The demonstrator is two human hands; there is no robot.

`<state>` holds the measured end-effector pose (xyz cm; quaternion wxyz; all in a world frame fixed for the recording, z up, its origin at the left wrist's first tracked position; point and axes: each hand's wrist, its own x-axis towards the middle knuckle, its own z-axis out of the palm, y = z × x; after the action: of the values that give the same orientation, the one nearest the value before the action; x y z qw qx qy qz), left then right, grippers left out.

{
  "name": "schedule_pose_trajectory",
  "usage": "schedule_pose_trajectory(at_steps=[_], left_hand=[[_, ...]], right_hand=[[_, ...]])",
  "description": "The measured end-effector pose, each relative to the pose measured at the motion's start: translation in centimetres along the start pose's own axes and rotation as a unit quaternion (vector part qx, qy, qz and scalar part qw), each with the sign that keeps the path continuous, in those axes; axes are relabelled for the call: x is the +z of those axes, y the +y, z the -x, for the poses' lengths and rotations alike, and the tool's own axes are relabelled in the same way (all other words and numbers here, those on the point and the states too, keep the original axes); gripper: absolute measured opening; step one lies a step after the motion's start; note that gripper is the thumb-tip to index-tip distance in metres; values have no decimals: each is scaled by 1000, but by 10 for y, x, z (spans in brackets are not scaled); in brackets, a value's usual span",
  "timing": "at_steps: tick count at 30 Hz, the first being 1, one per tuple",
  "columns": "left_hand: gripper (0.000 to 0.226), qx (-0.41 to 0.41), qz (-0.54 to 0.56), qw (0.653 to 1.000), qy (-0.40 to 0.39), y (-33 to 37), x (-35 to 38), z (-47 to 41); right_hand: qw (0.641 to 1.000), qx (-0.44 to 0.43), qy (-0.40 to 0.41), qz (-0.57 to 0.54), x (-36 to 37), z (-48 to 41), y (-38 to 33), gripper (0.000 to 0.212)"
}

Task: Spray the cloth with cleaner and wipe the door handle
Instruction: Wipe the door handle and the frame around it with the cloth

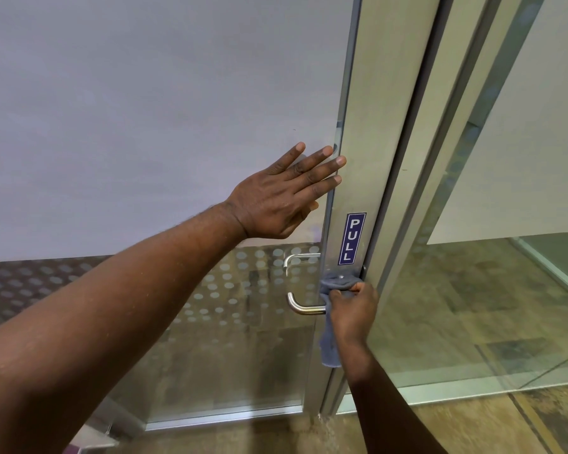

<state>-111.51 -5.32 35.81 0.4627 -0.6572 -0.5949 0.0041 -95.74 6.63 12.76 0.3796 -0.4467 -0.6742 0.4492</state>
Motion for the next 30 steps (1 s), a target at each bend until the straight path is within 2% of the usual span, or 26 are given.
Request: schedule_pose_trajectory(at_steps=[3,6,10,14,17,19,22,24,30], left_hand=[[54,-1,-3,1000,-2,0,0,0],[54,0,-1,1000,-3,1,-1,0],[54,-3,-3,1000,-2,1,-2,0],[54,-2,-6,1000,-3,0,-1,0],[54,-1,-8,1000,-6,1,-1,1],[54,-1,-11,1000,-8,0,0,1],[54,-1,-15,1000,-9,0,0,2],[54,0,-14,1000,-7,0,1,2],[54,-1,-9,1000,-6,1,1,2]], right_hand=[[999,-10,3,33,-1,0,-4,32],[995,67,14,-65,1,0,-7,31],[960,208,24,-188,5,-2,-6,19],[911,276,-10,-307,5,-5,0,20],[876,320,-16,-361,3,-7,6,31],[863,335,-32,-378,1,-8,8,37],[843,329,-100,-414,-2,-4,9,44],[842,314,-128,-419,-4,1,10,46],[852,267,-117,-435,-13,22,10,38]])
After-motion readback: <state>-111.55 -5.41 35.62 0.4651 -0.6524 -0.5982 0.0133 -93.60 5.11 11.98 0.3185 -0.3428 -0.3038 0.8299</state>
